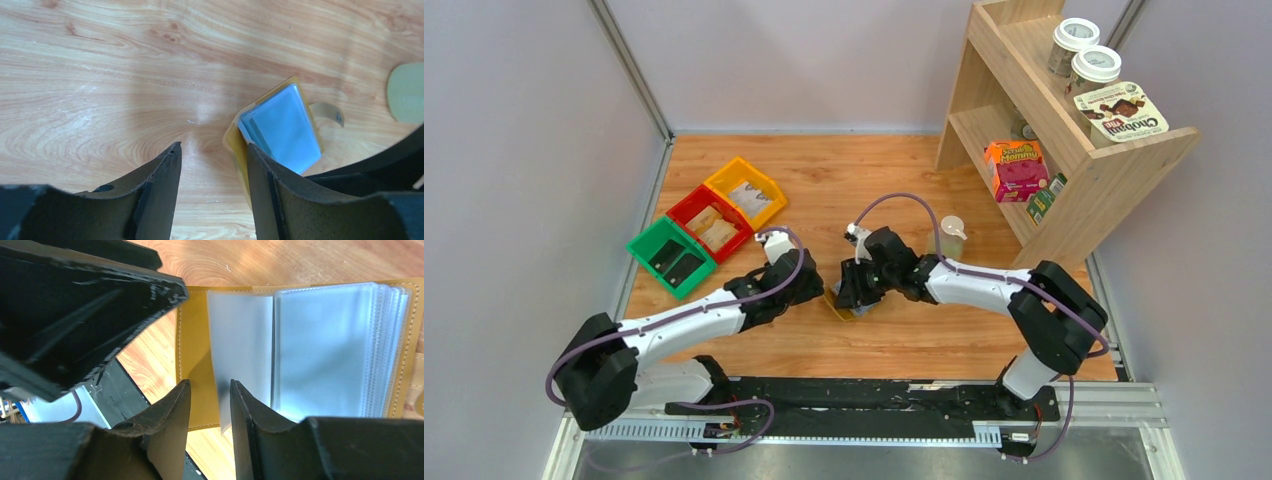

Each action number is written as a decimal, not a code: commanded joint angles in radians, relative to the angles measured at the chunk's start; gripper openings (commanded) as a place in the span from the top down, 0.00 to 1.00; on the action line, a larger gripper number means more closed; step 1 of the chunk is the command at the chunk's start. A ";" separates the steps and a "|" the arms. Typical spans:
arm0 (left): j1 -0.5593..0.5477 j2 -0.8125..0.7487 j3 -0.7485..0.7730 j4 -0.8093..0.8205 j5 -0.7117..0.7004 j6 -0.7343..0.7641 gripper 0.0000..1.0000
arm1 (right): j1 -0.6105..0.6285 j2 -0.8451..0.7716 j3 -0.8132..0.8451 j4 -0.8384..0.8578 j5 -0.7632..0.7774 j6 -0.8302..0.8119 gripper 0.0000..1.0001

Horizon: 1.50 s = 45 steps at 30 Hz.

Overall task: Take the credit cards out of the card holder
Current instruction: Open the card holder at the center of the board.

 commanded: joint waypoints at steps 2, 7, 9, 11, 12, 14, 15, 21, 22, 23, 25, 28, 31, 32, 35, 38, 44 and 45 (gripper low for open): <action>0.004 -0.068 -0.019 -0.045 -0.054 -0.041 0.42 | 0.028 0.049 0.038 0.042 -0.030 -0.027 0.63; 0.004 -0.074 -0.022 -0.048 -0.030 -0.051 0.45 | 0.069 0.087 0.052 0.046 -0.029 -0.033 0.62; 0.004 -0.079 -0.022 -0.028 -0.007 -0.048 0.47 | 0.074 0.115 0.056 0.046 -0.033 -0.027 0.61; 0.004 -0.082 -0.019 -0.007 0.015 -0.050 0.48 | 0.074 0.138 0.052 0.058 -0.038 -0.013 0.60; 0.004 -0.080 -0.019 0.002 0.028 -0.053 0.50 | 0.076 0.147 0.049 0.063 -0.035 -0.007 0.59; 0.004 -0.073 -0.019 0.016 0.048 -0.059 0.52 | 0.074 0.153 0.041 0.063 -0.033 0.004 0.55; 0.004 -0.068 -0.017 0.021 0.064 -0.062 0.53 | 0.074 0.153 0.041 0.063 -0.032 0.006 0.53; 0.004 0.024 -0.036 0.074 0.137 -0.096 0.66 | 0.074 0.136 0.029 0.063 -0.010 0.016 0.47; 0.002 0.035 -0.036 0.079 0.145 -0.105 0.70 | 0.074 0.130 0.026 0.063 -0.004 0.016 0.47; 0.004 0.061 -0.040 0.093 0.157 -0.111 0.73 | 0.073 0.126 0.022 0.090 0.001 0.018 0.47; 0.004 0.093 -0.049 0.113 0.168 -0.119 0.77 | 0.074 0.115 0.019 0.092 0.010 0.019 0.48; 0.004 0.124 -0.065 0.111 0.153 -0.129 0.81 | 0.073 0.083 0.016 0.077 0.033 0.012 0.49; 0.005 0.148 -0.076 0.108 0.133 -0.137 0.85 | 0.073 0.009 0.018 0.017 0.097 -0.017 0.50; 0.010 0.154 -0.076 0.108 0.131 -0.137 0.85 | 0.073 -0.020 0.021 -0.004 0.117 -0.030 0.50; 0.015 0.168 -0.073 0.097 0.131 -0.126 0.86 | 0.073 -0.089 0.024 -0.069 0.247 -0.066 0.50; 0.019 0.165 -0.074 0.096 0.128 -0.120 0.86 | 0.068 -0.114 0.033 -0.124 0.333 -0.096 0.50; 0.019 0.153 -0.080 0.096 0.130 -0.111 0.86 | 0.053 -0.078 0.039 -0.135 0.347 -0.094 0.50; 0.021 0.153 -0.080 0.096 0.131 -0.111 0.86 | 0.051 -0.069 0.042 -0.135 0.344 -0.099 0.50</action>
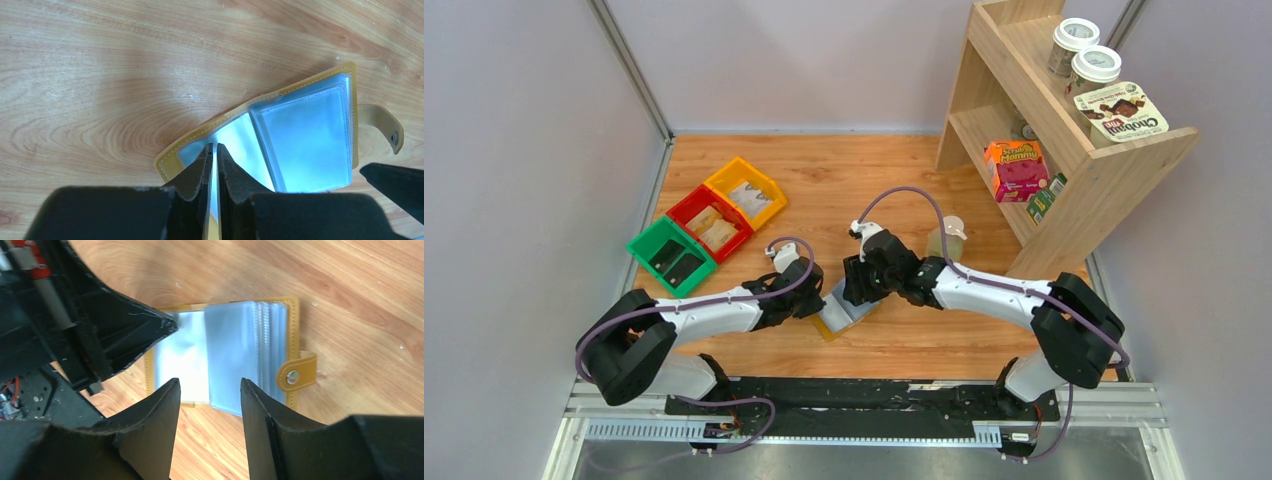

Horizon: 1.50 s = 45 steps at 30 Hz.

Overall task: Take the credit cards out of the card holder
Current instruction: Open the card holder at the center of the board.

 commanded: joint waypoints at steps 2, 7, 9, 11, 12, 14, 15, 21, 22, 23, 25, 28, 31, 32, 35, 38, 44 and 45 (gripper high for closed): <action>0.006 0.010 -0.013 -0.006 -0.009 0.016 0.86 | -0.005 0.038 0.032 -0.020 0.044 -0.027 0.50; 0.006 0.021 -0.006 -0.005 -0.003 0.023 0.86 | -0.006 0.055 0.032 -0.017 0.028 -0.032 0.52; 0.006 0.021 -0.004 -0.005 -0.003 0.025 0.86 | -0.006 0.055 0.030 -0.014 0.017 -0.032 0.53; 0.006 0.022 -0.004 -0.002 -0.003 0.026 0.86 | -0.008 0.056 0.029 -0.017 0.011 -0.033 0.56; 0.006 0.022 -0.004 -0.002 -0.003 0.026 0.86 | -0.006 0.056 0.030 -0.015 0.011 -0.033 0.56; 0.006 0.022 -0.004 -0.002 -0.001 0.026 0.86 | -0.005 0.053 0.029 -0.025 0.039 -0.030 0.56; 0.006 0.022 -0.003 0.000 -0.001 0.026 0.86 | -0.006 0.047 0.027 -0.028 0.057 -0.029 0.55; 0.006 0.021 -0.006 0.000 -0.001 0.026 0.86 | -0.006 0.036 0.026 -0.041 0.128 -0.038 0.51; 0.006 0.021 -0.006 0.000 0.000 0.028 0.86 | -0.006 0.041 0.024 -0.041 0.122 -0.040 0.51; 0.006 0.021 -0.004 0.000 0.000 0.026 0.86 | -0.006 0.042 0.024 -0.038 0.113 -0.041 0.52; 0.006 0.021 -0.006 -0.002 0.000 0.026 0.86 | -0.006 0.048 0.024 -0.031 0.091 -0.041 0.54; 0.006 0.021 -0.004 0.000 0.002 0.026 0.86 | -0.008 0.053 0.019 -0.015 0.041 -0.044 0.56; 0.006 0.021 -0.004 0.001 0.003 0.026 0.86 | -0.008 0.055 0.019 -0.011 0.018 -0.047 0.58; 0.006 0.021 -0.003 0.003 0.003 0.026 0.86 | -0.006 0.058 0.021 -0.012 0.014 -0.047 0.58; 0.006 0.022 -0.004 0.004 0.005 0.026 0.86 | -0.006 0.056 0.018 -0.011 0.010 -0.049 0.61; 0.006 0.022 -0.004 0.004 0.008 0.025 0.86 | -0.006 0.045 0.015 -0.015 0.034 -0.049 0.61; 0.006 0.022 -0.004 0.006 0.008 0.025 0.86 | -0.006 0.058 0.024 -0.034 0.066 -0.041 0.58; 0.006 0.022 -0.003 0.004 0.008 0.026 0.86 | -0.006 0.064 0.026 -0.040 0.065 -0.041 0.58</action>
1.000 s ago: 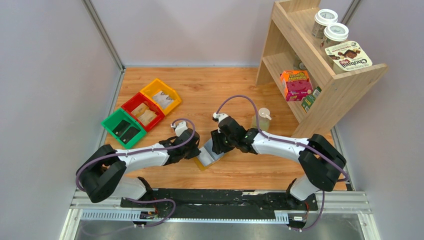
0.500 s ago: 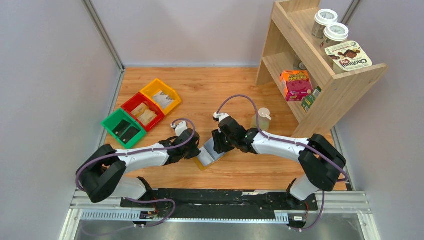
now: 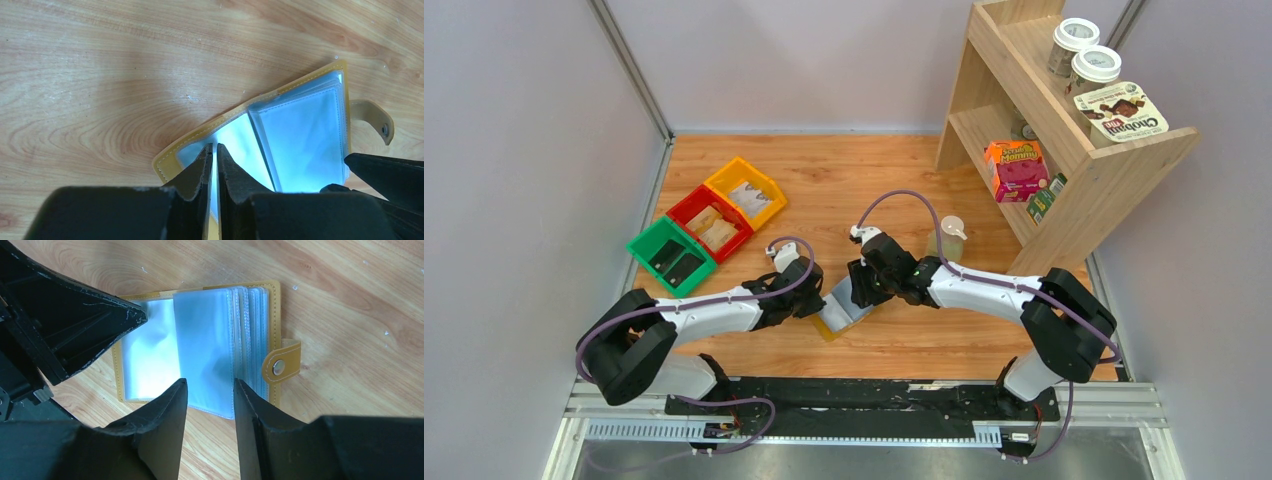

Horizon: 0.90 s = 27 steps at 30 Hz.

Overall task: Take the credit cards out of the card holder
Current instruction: Open the card holder at the center of the board.

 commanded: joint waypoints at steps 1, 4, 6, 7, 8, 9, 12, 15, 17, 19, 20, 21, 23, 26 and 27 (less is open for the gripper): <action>0.006 0.020 -0.003 -0.002 0.000 0.017 0.86 | 0.000 0.017 0.027 0.007 0.025 -0.008 0.58; 0.006 0.019 -0.004 -0.002 0.000 0.017 0.86 | 0.000 0.022 0.025 0.010 0.025 -0.008 0.59; 0.006 0.020 -0.004 -0.001 0.000 0.017 0.86 | -0.002 0.023 0.027 0.010 0.027 -0.010 0.59; 0.006 0.020 -0.004 -0.001 0.003 0.017 0.86 | 0.000 0.023 0.024 0.009 0.027 -0.010 0.59; 0.006 0.019 -0.003 0.001 0.001 0.015 0.86 | 0.000 0.025 0.025 0.007 0.025 -0.008 0.58; 0.006 0.020 -0.003 0.001 0.001 0.015 0.86 | -0.002 0.025 0.025 0.005 0.026 -0.007 0.58; 0.006 0.019 -0.006 -0.001 0.001 0.015 0.86 | 0.000 0.026 0.028 -0.004 0.071 -0.005 0.57; 0.006 0.020 -0.006 -0.001 0.001 0.015 0.86 | -0.002 0.026 0.030 -0.007 0.076 -0.005 0.57; 0.006 0.020 -0.004 0.001 0.001 0.015 0.86 | 0.000 0.030 0.031 -0.007 0.070 -0.004 0.57; 0.006 0.020 -0.004 -0.001 0.001 0.015 0.86 | 0.000 0.030 0.031 -0.001 0.056 -0.008 0.57; 0.006 0.020 -0.003 0.002 0.001 0.015 0.86 | 0.002 0.026 0.031 0.002 0.045 -0.010 0.57; 0.006 0.020 -0.004 0.001 0.001 0.015 0.86 | 0.000 0.023 0.030 0.005 0.043 -0.013 0.58; 0.006 0.023 -0.001 0.002 0.003 0.015 0.86 | 0.002 0.013 0.027 0.013 -0.015 -0.014 0.60; 0.006 0.031 0.002 0.005 0.005 0.015 0.86 | 0.002 -0.007 0.021 0.027 -0.065 -0.014 0.63; 0.006 0.033 0.002 0.007 0.006 0.015 0.86 | 0.002 -0.013 0.019 0.030 -0.081 -0.014 0.66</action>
